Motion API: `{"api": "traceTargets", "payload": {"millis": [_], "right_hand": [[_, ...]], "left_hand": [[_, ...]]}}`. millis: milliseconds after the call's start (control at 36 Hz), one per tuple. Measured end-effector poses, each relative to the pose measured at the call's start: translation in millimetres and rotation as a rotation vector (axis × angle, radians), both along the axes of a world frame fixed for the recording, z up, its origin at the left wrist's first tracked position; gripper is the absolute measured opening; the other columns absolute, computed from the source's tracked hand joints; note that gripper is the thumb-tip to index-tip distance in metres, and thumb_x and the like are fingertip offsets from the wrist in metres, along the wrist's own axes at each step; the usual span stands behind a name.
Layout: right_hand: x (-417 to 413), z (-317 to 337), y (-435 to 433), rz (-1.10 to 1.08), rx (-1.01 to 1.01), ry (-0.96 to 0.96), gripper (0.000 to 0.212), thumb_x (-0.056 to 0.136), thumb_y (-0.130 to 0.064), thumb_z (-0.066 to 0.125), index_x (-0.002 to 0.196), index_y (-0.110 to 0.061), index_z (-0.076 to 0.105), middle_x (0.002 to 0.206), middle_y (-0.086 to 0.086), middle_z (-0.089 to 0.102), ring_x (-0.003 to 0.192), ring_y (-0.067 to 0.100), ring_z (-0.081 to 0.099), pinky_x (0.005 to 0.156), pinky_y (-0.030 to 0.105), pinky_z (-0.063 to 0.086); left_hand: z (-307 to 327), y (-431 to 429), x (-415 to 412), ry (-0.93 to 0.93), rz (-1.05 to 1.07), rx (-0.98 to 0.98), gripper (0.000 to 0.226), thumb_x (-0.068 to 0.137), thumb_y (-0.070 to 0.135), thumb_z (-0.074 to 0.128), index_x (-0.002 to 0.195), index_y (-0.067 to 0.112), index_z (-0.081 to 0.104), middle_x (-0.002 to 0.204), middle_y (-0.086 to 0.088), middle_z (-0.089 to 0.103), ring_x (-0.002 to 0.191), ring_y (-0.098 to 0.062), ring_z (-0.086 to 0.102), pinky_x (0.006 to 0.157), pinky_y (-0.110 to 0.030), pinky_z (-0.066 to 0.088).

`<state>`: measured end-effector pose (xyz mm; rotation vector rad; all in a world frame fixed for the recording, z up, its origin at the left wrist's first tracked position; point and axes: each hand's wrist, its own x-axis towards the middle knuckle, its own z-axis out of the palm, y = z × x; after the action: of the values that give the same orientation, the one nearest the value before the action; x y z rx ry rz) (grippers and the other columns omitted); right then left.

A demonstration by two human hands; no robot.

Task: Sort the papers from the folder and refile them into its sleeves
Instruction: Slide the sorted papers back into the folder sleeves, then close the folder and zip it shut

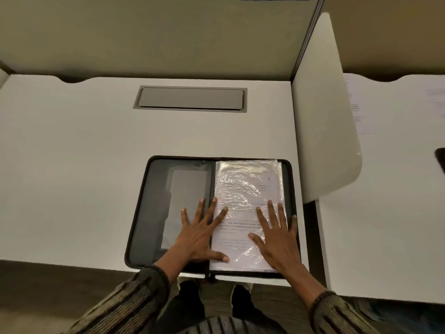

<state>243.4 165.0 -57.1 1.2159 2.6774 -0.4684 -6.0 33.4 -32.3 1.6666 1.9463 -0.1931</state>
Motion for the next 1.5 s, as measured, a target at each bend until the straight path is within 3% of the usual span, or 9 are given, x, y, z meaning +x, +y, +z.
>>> {"api": "traceTargets", "payload": {"millis": [611,722,861,944,1083,1167,1250,1361,1500], "right_hand": [[-117.5,-5.1,-18.2,0.140,-0.044,-0.032,0.089,0.096,-0.084,0.027,0.165,-0.041,-0.011,0.171,-0.003,-0.028,0.158,0.027,-0.026,0.123,0.071,0.002],[-138.0,-5.4,-25.5,0.127,-0.029,-0.049,0.089,0.097,-0.083,0.027,0.165,-0.041,-0.011,0.171,-0.003,-0.030,0.158,0.027,-0.027,0.123,0.071,0.001],[-152.5,-7.3,-28.5,0.113,-0.016,-0.057,0.089,0.096,-0.084,0.027,0.164,-0.042,-0.012,0.171,-0.004,-0.029,0.158,0.027,-0.026,0.123,0.071,0.001],[-161.4,-7.2,-27.8,0.117,-0.014,-0.054,0.089,0.096,-0.084,0.027,0.163,-0.043,-0.013,0.171,-0.005,-0.028,0.158,0.026,-0.025,0.123,0.070,0.002],[-176.9,-7.3,-26.8,0.121,-0.002,-0.065,0.089,0.096,-0.083,0.026,0.163,-0.043,-0.015,0.171,-0.004,-0.030,0.158,0.026,-0.026,0.124,0.068,0.003],[-173.9,-11.1,-29.6,0.111,0.013,-0.041,0.089,0.098,-0.081,0.027,0.165,-0.037,-0.011,0.172,0.000,-0.026,0.158,0.027,-0.025,0.126,0.066,0.004],[-166.3,-16.9,-34.9,0.097,0.012,0.008,0.092,0.099,-0.079,0.025,0.167,-0.026,-0.007,0.173,0.003,-0.023,0.159,0.027,-0.022,0.128,0.061,0.006],[-162.3,-19.3,-42.9,0.034,0.023,0.045,0.091,0.101,-0.076,0.020,0.168,-0.018,-0.002,0.174,0.004,-0.019,0.161,0.024,-0.017,0.130,0.056,0.008],[-165.4,-21.2,-53.7,-0.027,0.064,0.095,0.085,0.104,-0.069,0.025,0.168,-0.019,0.003,0.175,0.002,-0.013,0.162,0.025,-0.011,0.130,0.053,0.011]], "left_hand": [[0.8,-40.2,-127.9,-0.034,0.087,0.015,0.143,0.062,0.096,0.067,0.159,0.050,-0.026,0.166,0.014,-0.041,0.155,-0.023,-0.037,0.119,-0.080,-0.008],[-3.4,-45.2,-154.3,-0.053,0.074,0.035,0.138,0.067,0.092,0.068,0.160,0.049,-0.024,0.167,0.017,-0.039,0.156,-0.020,-0.035,0.120,-0.076,-0.011],[-14.2,-49.5,-186.5,-0.091,0.108,0.050,0.127,0.081,0.079,0.069,0.166,0.038,-0.016,0.169,0.023,-0.031,0.157,-0.012,-0.030,0.127,-0.069,-0.001],[-15.5,-52.2,-202.6,-0.078,0.080,0.051,0.123,0.084,0.078,0.068,0.165,0.040,-0.017,0.167,0.026,-0.033,0.157,-0.011,-0.032,0.127,-0.068,-0.005],[-11.2,-50.4,-222.6,-0.089,0.079,0.058,0.112,0.090,0.073,0.064,0.169,0.036,-0.007,0.171,0.020,-0.025,0.159,-0.011,-0.026,0.129,-0.065,0.000],[-8.3,-56.1,-239.0,-0.105,0.250,0.115,0.108,0.091,0.069,0.067,0.170,0.021,0.012,0.178,0.001,-0.007,0.163,-0.021,-0.009,0.131,-0.057,0.011],[-8.1,-75.6,-263.2,0.042,0.554,0.128,0.107,0.085,0.070,0.072,0.162,0.011,0.027,0.175,-0.017,0.009,0.163,-0.036,0.004,0.127,-0.065,0.019],[0.0,-104.1,-291.6,0.061,0.868,0.034,0.122,0.081,0.071,0.077,0.164,0.006,0.017,0.175,-0.011,0.006,0.158,-0.047,0.012,0.119,-0.070,0.029],[11.7,-105.7,-301.0,-0.064,1.022,0.116,0.107,0.080,0.054,0.087,0.152,-0.002,0.031,0.153,-0.022,0.038,0.137,-0.047,0.047,0.108,-0.059,0.047]]}}
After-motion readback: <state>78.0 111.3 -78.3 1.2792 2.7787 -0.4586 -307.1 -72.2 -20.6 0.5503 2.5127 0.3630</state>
